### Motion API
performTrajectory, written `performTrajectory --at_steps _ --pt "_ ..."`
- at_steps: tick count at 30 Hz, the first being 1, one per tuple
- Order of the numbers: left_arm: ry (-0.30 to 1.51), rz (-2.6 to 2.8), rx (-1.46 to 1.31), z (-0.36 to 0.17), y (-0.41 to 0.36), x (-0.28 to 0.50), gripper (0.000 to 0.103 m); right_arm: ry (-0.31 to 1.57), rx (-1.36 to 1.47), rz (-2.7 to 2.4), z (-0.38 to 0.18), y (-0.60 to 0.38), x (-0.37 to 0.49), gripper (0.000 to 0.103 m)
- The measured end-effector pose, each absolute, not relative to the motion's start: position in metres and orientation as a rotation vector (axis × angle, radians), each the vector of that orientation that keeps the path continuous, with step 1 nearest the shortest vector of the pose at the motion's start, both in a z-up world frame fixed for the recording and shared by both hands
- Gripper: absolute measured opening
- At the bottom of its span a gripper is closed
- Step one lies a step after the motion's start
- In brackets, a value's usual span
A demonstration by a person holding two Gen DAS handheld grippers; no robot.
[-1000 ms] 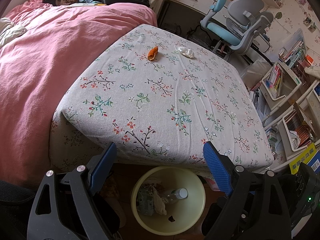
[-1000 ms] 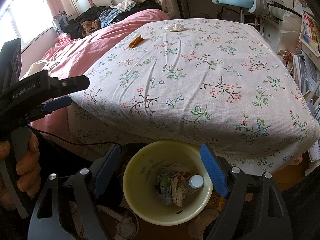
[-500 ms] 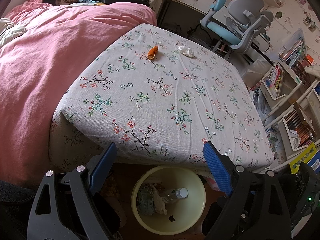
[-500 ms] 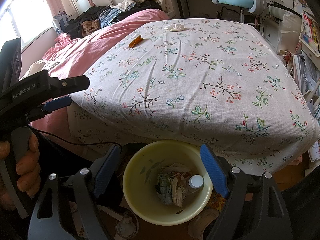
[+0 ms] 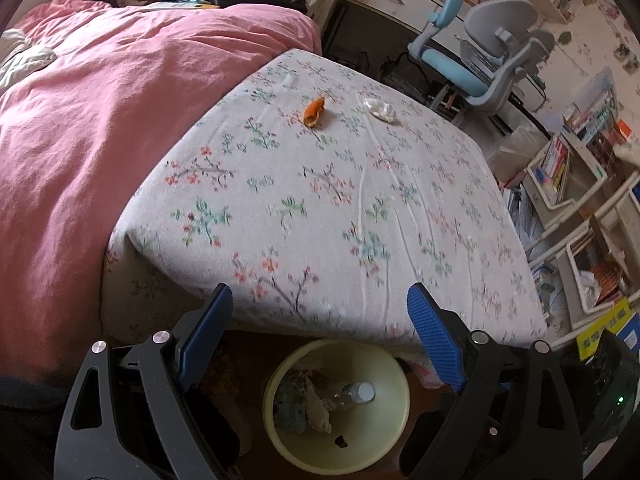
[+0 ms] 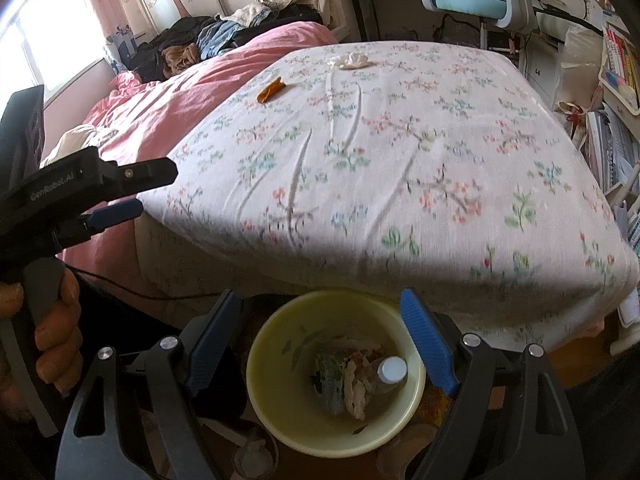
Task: Collect trash
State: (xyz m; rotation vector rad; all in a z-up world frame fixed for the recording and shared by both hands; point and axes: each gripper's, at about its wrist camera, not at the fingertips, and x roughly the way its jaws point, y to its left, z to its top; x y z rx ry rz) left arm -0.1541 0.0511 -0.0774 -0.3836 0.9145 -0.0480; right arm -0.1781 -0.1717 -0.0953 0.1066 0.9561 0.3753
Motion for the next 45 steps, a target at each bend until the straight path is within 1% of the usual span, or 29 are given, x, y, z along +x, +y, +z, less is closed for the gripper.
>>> performTrajectory --at_steps 4,6,9,14,23,31,34,36,38,41,43,44,45 --pt "0.893 -0.04 -0.372 -0.062 0.065 -0.135 0.085 0.911 0.085 0.387 -0.078 -0.169 -0.158 0.079" --pt "0.897 -0.041 -0.37 -0.056 0.072 -0.122 0.085 0.885 0.066 0.399 -0.066 -0.167 -0.141 0.082" --pt "0.924 -0.04 -0.382 -0.055 0.087 -0.099 0.085 0.86 0.038 0.408 -0.056 -0.164 -0.115 0.084" --pt "0.956 -0.048 -0.369 -0.058 0.097 -0.054 0.086 0.865 0.038 0.42 -0.05 -0.162 -0.055 0.084" --pt "0.979 -0.045 -0.33 -0.072 0.092 0.036 0.085 0.861 -0.008 0.417 -0.058 -0.143 0.052 0.084" --pt "1.0 -0.054 -0.268 -0.087 0.069 0.082 0.085 0.869 0.048 0.416 -0.075 -0.138 0.112 0.084" --pt "1.0 -0.039 -0.254 -0.091 0.068 0.093 0.081 0.88 0.041 0.426 -0.078 -0.131 0.124 0.084" --pt "1.014 -0.03 -0.249 -0.094 0.069 0.097 0.076 0.896 0.034 0.429 -0.082 -0.127 0.132 0.084" --pt "1.026 -0.018 -0.249 -0.097 0.071 0.101 0.074 0.907 0.024 0.429 -0.085 -0.125 0.137 0.083" --pt "1.027 -0.01 -0.248 -0.1 0.072 0.104 0.069 0.924 0.029 0.426 -0.09 -0.126 0.144 0.078" --pt "1.025 -0.014 -0.245 -0.101 0.071 0.105 0.064 0.938 0.032 0.423 -0.093 -0.126 0.147 0.069" --pt "1.023 -0.018 -0.233 -0.101 0.069 0.106 0.062 0.939 0.03 0.421 -0.094 -0.127 0.147 0.066" --pt "1.022 -0.02 -0.22 -0.102 0.067 0.106 0.058 0.936 0.022 0.419 -0.094 -0.127 0.147 0.059"
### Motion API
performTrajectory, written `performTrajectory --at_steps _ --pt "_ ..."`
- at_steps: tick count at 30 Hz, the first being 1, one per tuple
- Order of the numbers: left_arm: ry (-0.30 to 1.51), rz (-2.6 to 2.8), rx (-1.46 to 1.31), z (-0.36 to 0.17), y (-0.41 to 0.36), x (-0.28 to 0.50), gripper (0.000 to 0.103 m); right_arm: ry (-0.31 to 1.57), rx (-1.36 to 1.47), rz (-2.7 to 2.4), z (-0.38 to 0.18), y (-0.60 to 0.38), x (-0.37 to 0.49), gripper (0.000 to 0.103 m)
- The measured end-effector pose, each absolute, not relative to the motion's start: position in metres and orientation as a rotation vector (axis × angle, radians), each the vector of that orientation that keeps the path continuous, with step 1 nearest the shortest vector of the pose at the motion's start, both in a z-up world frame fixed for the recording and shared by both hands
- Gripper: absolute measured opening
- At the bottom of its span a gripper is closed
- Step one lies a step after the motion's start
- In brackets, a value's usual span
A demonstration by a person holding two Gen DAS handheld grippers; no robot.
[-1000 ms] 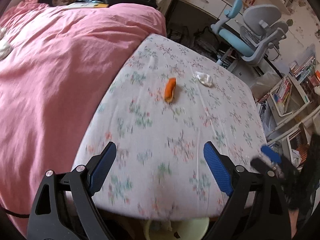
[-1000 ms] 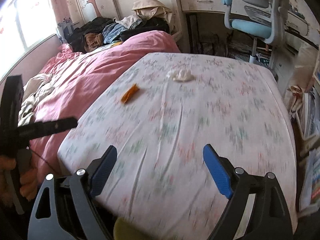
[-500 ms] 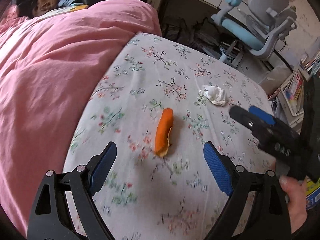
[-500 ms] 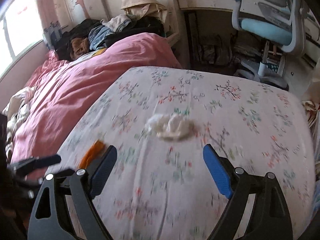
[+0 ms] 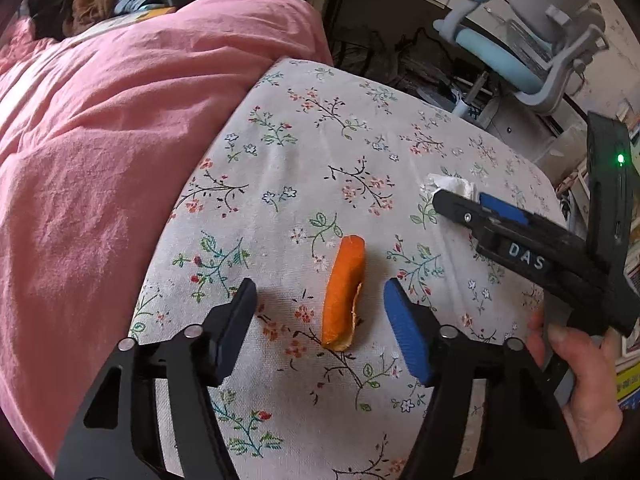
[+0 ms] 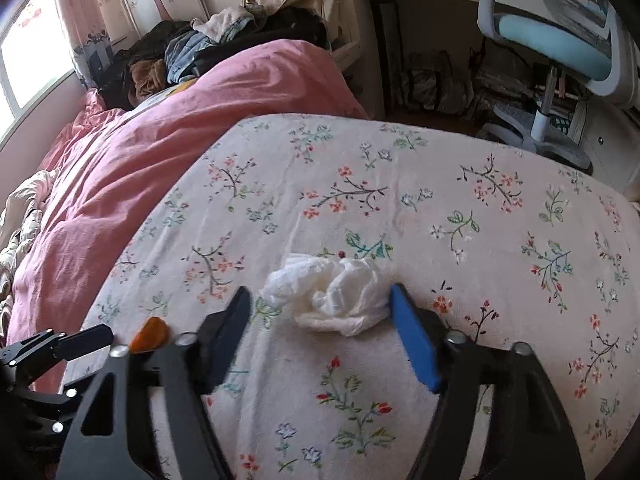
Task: Collect trash
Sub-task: 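Grasp the small orange peel with the left tool while the right tool grasps the small tissue, then carry the peel and tissue over the bin and open both tools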
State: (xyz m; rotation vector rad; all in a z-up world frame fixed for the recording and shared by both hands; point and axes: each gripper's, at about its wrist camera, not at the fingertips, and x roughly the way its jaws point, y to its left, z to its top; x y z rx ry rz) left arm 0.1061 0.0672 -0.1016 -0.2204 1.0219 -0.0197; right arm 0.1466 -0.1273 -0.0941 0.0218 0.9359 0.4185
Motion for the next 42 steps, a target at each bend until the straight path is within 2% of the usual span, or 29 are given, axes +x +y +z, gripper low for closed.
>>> performTrajectory --at_steps 1,3,5,6,16,29,42 --pt "1.021 -0.024 -0.204 -0.102 0.065 0.106 0.054 0.94 0.015 0.424 -0.093 -0.128 0.146 0.044" --pt "1.026 -0.056 -0.151 -0.103 0.055 0.106 0.032 0.943 0.014 0.432 -0.093 -0.127 0.146 0.034" --pt "1.041 -0.101 -0.107 -0.103 0.045 0.104 0.016 0.933 0.003 0.435 -0.091 -0.126 0.142 0.02" --pt "1.038 -0.111 -0.099 -0.102 0.042 0.102 0.016 0.934 0.0 0.44 -0.09 -0.125 0.141 0.017" --pt "0.911 -0.128 -0.061 -0.061 0.035 0.063 0.015 0.868 0.029 0.489 -0.056 -0.135 0.099 0.017" --pt "0.795 -0.139 -0.065 -0.019 0.03 -0.031 0.015 0.794 0.099 0.516 -0.025 -0.156 -0.02 0.017" --pt "0.845 -0.226 -0.115 -0.044 0.012 -0.133 0.015 0.87 -0.073 0.537 -0.057 -0.149 -0.137 0.018"
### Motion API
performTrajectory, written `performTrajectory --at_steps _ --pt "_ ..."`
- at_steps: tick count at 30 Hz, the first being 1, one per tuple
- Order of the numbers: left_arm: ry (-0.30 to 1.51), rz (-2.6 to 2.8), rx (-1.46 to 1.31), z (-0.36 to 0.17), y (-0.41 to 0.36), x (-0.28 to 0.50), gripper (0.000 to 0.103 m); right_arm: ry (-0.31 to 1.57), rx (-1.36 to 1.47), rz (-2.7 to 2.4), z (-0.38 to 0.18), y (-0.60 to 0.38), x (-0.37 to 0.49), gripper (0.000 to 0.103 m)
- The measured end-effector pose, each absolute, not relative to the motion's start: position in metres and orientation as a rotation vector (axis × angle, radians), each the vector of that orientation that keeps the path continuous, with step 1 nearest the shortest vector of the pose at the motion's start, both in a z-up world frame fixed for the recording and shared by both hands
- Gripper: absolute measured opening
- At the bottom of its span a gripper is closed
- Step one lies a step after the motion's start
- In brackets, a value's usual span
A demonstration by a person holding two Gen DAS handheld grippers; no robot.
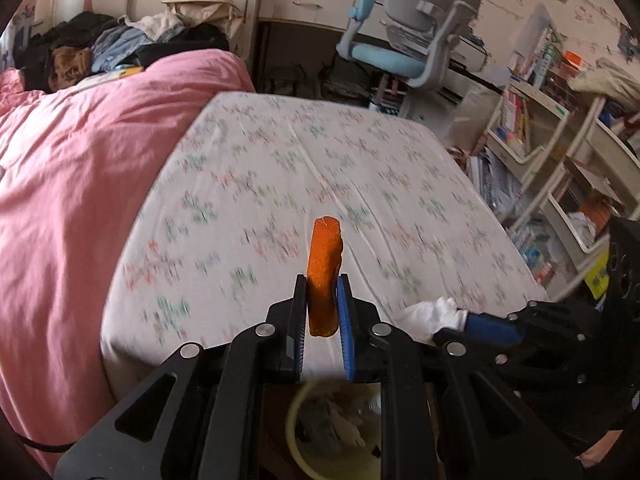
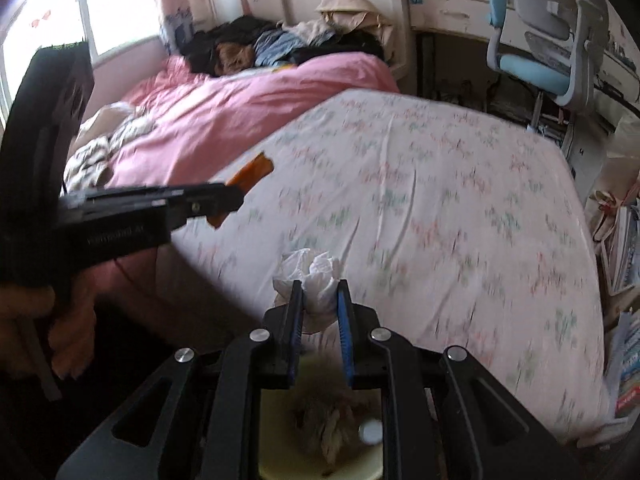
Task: Collect trash
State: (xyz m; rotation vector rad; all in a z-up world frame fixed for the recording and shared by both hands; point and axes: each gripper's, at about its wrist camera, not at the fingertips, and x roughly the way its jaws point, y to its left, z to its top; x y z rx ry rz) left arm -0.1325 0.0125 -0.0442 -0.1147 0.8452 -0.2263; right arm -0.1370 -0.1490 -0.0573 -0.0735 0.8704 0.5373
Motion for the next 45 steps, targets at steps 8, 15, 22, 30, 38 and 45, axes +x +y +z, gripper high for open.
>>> performTrajectory --at_steps 8,15,22,30,38,45 --pt "0.991 -0.328 -0.213 -0.076 0.002 -0.16 0.014 1.012 -0.112 0.527 -0.09 -0.153 -0.174 0.021" --pt "1.201 -0.399 -0.24 -0.117 -0.014 -0.172 0.02 1.023 -0.034 0.467 -0.093 -0.167 -0.18 0.062" --pt "0.99 -0.217 -0.201 -0.087 0.002 -0.175 0.066 0.87 0.073 0.388 -0.076 -0.181 -0.179 0.079" --pt "0.804 -0.042 -0.158 -0.056 0.021 -0.178 0.088 0.724 0.076 0.292 -0.06 -0.184 -0.178 0.089" --pt "0.707 0.012 -0.07 -0.035 0.018 -0.185 0.096 0.698 0.06 0.253 -0.057 -0.186 -0.176 0.091" --pt "0.709 0.027 -0.026 -0.03 0.015 -0.183 0.096 0.698 0.051 0.245 -0.057 -0.186 -0.176 0.092"
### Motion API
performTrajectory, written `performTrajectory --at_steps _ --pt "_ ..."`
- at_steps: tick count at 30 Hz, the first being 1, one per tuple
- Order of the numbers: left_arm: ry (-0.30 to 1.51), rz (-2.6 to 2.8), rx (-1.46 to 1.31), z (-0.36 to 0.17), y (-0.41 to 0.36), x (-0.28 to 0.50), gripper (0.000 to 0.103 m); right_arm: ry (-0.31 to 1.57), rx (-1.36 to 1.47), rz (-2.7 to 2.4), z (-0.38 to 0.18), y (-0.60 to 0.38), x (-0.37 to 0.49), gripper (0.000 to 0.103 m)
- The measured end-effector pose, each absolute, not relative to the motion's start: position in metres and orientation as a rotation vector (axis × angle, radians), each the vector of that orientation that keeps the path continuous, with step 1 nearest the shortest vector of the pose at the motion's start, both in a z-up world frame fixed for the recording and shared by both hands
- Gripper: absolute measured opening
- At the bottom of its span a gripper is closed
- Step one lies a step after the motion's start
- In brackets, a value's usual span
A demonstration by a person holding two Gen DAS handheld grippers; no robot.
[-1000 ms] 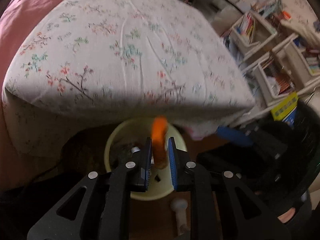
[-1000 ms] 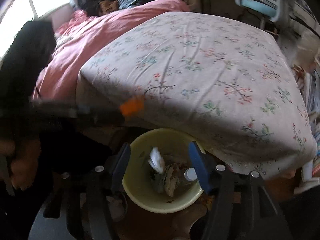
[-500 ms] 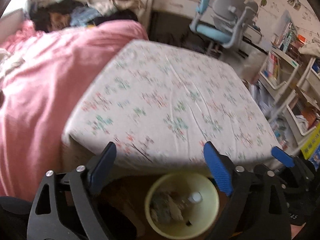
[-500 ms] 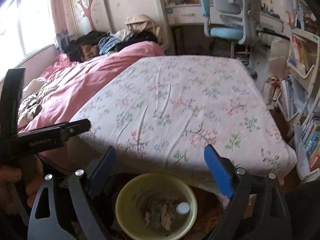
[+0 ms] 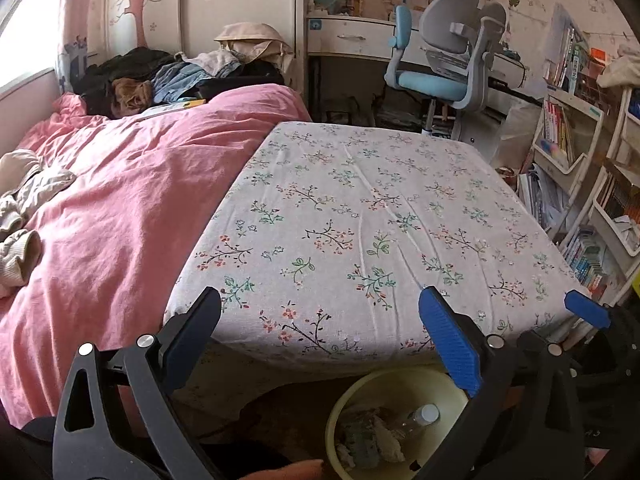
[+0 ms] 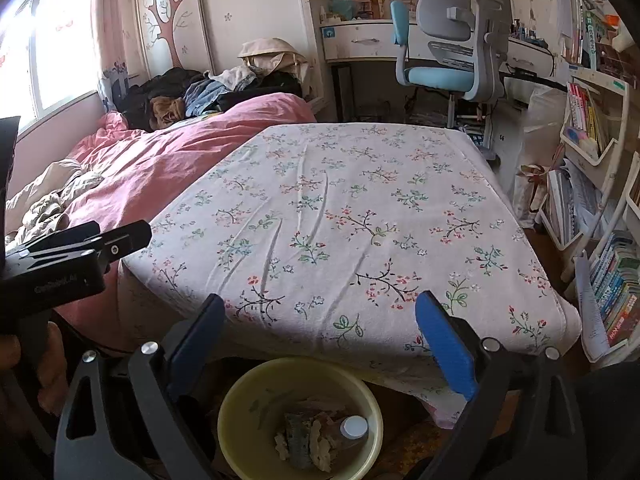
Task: Collect trash
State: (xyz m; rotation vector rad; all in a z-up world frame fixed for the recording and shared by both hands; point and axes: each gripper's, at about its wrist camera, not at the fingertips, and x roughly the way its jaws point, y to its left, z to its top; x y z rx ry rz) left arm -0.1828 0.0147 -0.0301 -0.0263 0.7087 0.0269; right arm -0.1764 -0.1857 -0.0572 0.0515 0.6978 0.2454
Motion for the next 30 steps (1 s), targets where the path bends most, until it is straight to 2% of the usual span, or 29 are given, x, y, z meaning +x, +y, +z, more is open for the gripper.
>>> performTrajectory --at_steps 18,30 --pt "0.712 0.035 0.04 -0.034 0.007 -0.185 0.096 0.728 0.015 0.224 -0.066 -0.178 -0.174 0.092" --pt "0.666 -0.006 -0.008 -0.032 0.004 -0.196 0.096 0.736 0.0 0.212 -0.07 -0.175 -0.173 0.092"
